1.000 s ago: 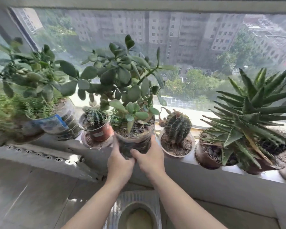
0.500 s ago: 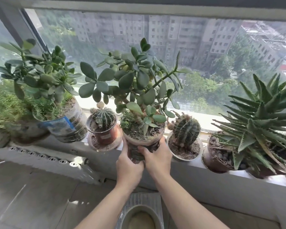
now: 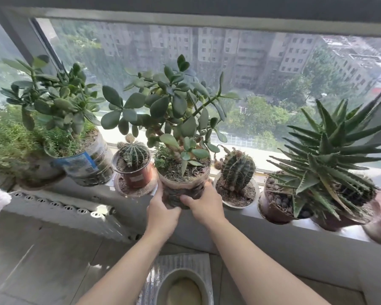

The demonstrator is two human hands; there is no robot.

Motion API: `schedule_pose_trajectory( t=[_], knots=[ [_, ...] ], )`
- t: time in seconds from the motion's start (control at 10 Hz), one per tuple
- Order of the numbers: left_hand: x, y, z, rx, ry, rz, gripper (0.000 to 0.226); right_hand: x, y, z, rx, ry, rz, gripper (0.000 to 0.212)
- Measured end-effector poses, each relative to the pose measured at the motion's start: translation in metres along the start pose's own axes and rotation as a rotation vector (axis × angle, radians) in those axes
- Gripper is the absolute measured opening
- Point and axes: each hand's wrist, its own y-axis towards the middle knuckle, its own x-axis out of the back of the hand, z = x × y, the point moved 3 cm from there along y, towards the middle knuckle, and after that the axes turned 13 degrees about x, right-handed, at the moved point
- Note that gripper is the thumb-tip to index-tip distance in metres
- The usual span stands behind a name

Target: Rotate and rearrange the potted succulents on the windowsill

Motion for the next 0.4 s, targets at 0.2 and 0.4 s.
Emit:
schedule_pose_trajectory(
  t=[0.2, 0.4],
  knots=[
    [0.034, -0.021, -0.042, 0.091, 0.465, 0.136, 0.055, 0.060, -0.035, 0.013, -0.026, -0.164, 0.337, 0.039],
    [0.050, -0.086, -0.142, -0.179, 0.830, 0.370, 0.016, 0.164, -0.072, 0.061, -0.003, -0.543, 0.292, 0.019]
  ],
)
